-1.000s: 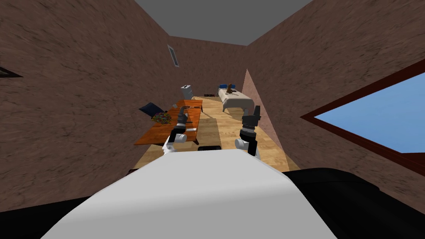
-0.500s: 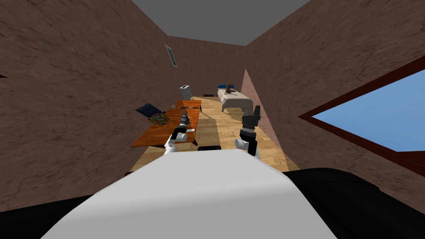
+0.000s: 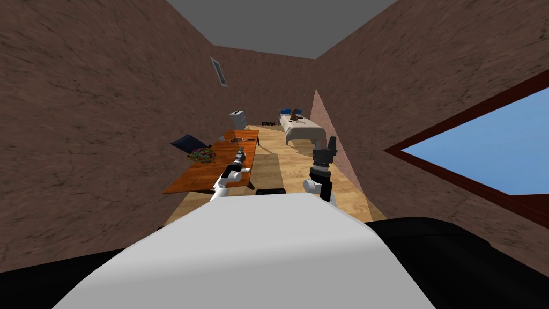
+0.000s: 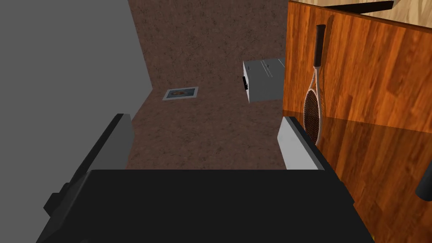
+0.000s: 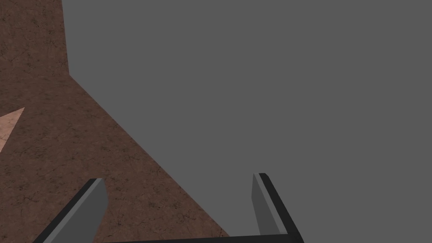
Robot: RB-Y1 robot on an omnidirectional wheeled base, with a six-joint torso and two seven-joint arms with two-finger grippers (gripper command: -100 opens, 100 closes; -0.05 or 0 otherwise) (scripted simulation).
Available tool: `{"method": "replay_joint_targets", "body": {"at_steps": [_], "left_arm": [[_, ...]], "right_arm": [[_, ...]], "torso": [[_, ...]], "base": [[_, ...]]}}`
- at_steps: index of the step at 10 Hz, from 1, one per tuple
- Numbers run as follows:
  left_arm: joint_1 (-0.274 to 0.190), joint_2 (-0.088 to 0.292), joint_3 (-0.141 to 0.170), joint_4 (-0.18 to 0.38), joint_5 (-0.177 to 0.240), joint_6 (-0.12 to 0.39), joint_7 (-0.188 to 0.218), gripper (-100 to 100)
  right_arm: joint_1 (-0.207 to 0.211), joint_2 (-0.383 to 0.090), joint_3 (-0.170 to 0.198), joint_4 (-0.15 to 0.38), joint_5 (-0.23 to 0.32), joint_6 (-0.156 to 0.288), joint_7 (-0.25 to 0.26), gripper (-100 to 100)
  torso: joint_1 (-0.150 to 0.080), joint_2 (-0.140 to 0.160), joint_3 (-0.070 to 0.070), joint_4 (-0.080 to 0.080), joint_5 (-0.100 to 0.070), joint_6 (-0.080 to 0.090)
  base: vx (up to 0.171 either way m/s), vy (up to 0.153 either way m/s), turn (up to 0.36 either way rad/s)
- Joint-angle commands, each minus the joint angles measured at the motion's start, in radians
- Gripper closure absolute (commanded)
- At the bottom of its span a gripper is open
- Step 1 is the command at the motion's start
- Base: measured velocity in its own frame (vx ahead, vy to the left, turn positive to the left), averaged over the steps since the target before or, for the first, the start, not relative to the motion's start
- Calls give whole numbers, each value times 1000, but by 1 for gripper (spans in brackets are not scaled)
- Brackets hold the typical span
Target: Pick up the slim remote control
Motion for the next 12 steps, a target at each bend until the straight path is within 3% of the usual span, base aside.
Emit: {"method": "replay_joint_targets", "body": {"at_steps": [1, 3, 4, 5, 6, 8, 9, 11, 12], "left_arm": [[-31, 20, -3, 50, 35, 49, -10, -100], [-31, 20, -3, 89, 35, 49, -10, -100], [-53, 34, -6, 128, 65, 91, -20, -100], [-53, 34, -6, 154, 65, 91, -20, -100], [-72, 47, -9, 197, 94, 120, -29, -100], [-72, 47, -9, 221, 94, 134, -29, -100], [-90, 59, -13, 257, 123, 177, -38, -100], [-90, 59, -13, 288, 123, 177, -38, -100], [-106, 70, -16, 328, 152, 219, -46, -100]], "right_arm": [[0, 0, 0, 0, 0, 0, 0, 0], [0, 0, 0, 0, 0, 0, 0, 0], [0, 0, 0, 0, 0, 0, 0, 0], [0, 0, 0, 0, 0, 0, 0, 0], [0, 0, 0, 0, 0, 0, 0, 0], [0, 0, 0, 0, 0, 0, 0, 0], [0, 0, 0, 0, 0, 0, 0, 0], [0, 0, 0, 0, 0, 0, 0, 0], [0, 0, 0, 0, 0, 0, 0, 0]], "torso": [[0, 0, 0, 0, 0, 0], [-1, -2, -1, 0, 0, 0], [1, 0, 0, 0, 0, 0], [1, 0, 0, 0, 0, 0], [1, 0, 0, 0, 0, 0], [0, -2, -1, 0, 0, 0], [1, 0, 0, 0, 0, 0], [2, -1, -1, 0, 0, 0], [2, 0, 0, 0, 0, 0]], "base": [[71, -42, -37], [45, -26, -9], [45, -15, -37], [52, -20, -26], [69, -35, -41], [47, -19, -7], [51, -6, -29], [49, -5, -10], [61, -19, -31]]}}
